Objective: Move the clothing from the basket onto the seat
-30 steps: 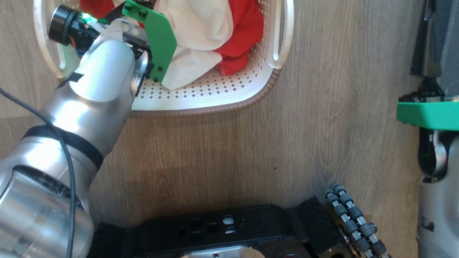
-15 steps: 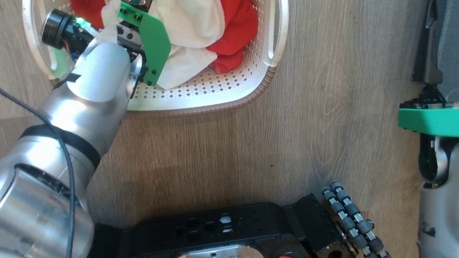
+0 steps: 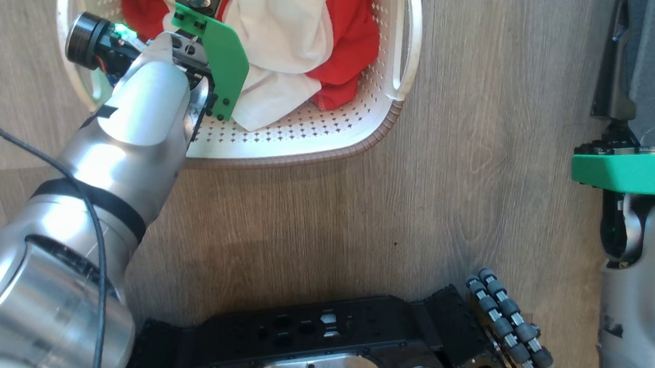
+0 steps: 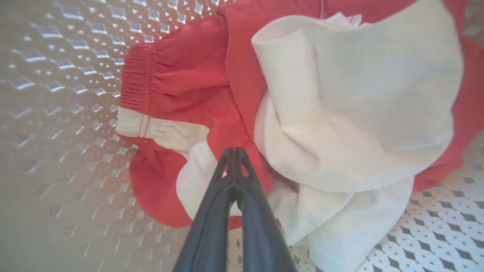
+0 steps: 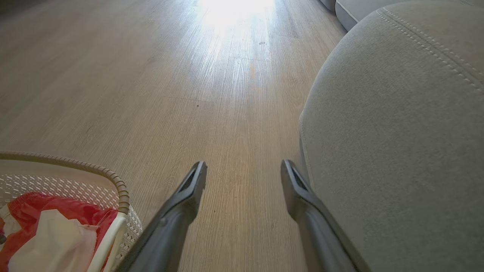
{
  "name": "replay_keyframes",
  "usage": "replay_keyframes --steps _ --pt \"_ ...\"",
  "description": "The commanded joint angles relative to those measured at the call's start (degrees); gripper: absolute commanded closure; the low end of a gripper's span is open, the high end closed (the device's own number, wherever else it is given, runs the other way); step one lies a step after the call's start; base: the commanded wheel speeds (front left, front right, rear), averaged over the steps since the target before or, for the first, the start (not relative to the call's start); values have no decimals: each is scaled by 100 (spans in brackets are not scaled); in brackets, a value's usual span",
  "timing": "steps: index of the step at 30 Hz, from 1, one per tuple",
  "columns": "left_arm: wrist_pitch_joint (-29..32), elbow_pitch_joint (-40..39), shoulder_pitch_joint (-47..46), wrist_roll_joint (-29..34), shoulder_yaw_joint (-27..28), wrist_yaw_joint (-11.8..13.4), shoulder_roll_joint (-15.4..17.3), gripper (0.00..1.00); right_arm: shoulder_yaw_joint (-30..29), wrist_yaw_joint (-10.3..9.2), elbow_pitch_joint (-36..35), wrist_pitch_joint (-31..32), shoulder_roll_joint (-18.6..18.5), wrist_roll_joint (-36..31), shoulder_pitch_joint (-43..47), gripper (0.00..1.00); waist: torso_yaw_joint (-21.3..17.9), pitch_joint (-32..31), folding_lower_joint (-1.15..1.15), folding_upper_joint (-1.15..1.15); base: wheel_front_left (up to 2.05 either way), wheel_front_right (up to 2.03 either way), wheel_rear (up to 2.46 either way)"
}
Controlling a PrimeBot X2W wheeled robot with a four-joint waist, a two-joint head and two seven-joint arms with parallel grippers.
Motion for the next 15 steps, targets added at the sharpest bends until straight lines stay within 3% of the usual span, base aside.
replay_keyframes --steps 1,6,15 --pt "-136 -126 169 -94 34 -19 101 100 105 -1 -114 -36 -2 -56 308 0 37 -88 0 0 0 0 0" --pt "-676 -411 243 -518 241 -103 101 100 96 -1 -19 -36 -2 -114 295 0 157 -311 0 0 0 0 0" --pt "-1604 -640 755 -1061 567 -276 102 100 44 -1 177 -36 -1 -247 477 0 356 -1428 0 0 0 0 0"
